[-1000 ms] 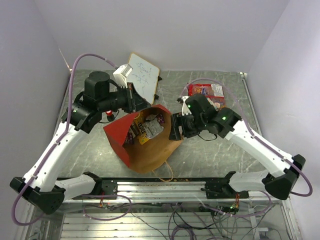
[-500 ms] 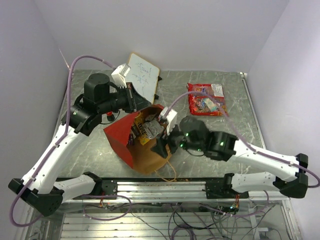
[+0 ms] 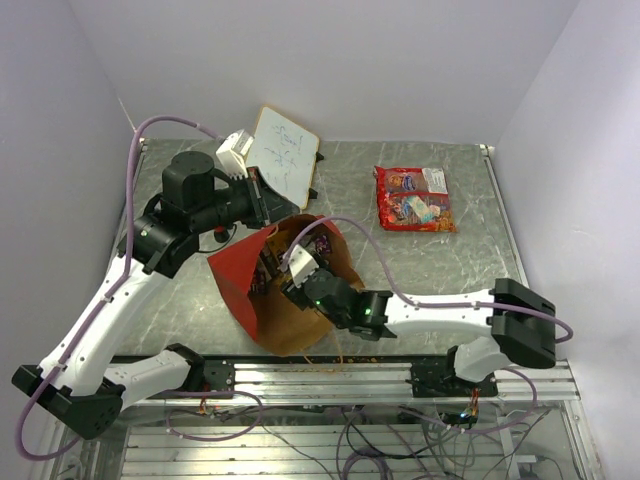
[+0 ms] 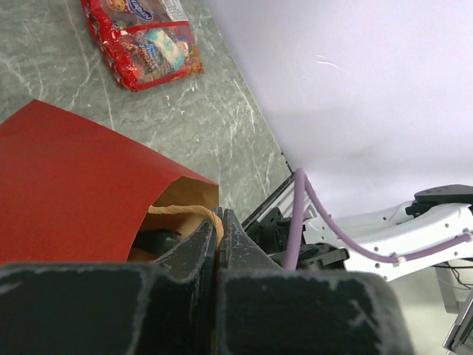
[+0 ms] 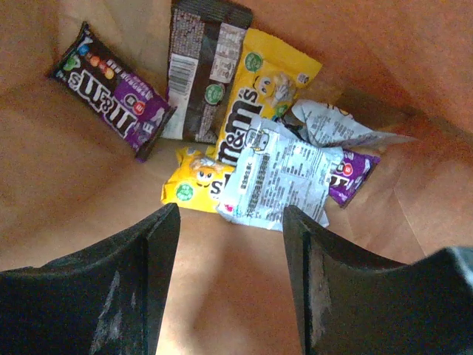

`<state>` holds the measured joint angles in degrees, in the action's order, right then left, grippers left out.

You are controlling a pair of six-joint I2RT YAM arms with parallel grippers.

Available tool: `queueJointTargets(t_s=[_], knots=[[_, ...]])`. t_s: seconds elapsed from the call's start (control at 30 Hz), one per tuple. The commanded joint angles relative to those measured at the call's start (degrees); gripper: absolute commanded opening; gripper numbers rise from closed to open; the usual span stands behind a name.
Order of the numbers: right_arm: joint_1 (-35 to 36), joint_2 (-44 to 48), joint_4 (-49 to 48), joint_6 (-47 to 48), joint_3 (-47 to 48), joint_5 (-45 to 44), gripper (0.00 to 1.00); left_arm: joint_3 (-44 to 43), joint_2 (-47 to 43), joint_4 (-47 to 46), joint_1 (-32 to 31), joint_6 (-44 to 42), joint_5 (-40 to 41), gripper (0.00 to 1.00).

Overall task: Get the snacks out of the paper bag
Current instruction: Take out the snack from the paper bag.

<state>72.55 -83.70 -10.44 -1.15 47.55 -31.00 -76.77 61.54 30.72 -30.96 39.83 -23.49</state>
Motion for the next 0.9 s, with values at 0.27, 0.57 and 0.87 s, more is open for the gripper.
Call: queueJointTargets(t_s=[0.27,0.57,0.87], knots=[[-1.2,-9.88,-12.08,-1.4,0.71,-7.8,0.59,-1.17,-1.48,-1.96,-0.42,1.58,1.35,0.07],[-3.73,-13.07,-12.63,-3.1,1.69,-5.5,0.66,-2.56,-1.3,-0.06,-0.39,0.93,2.37,0.07],[-5.67,-18.08,-11.87,-4.65,5.46,-4.92,0.74,-6.25,1.3,3.13,-0.42,-1.03,2.64,0.07]])
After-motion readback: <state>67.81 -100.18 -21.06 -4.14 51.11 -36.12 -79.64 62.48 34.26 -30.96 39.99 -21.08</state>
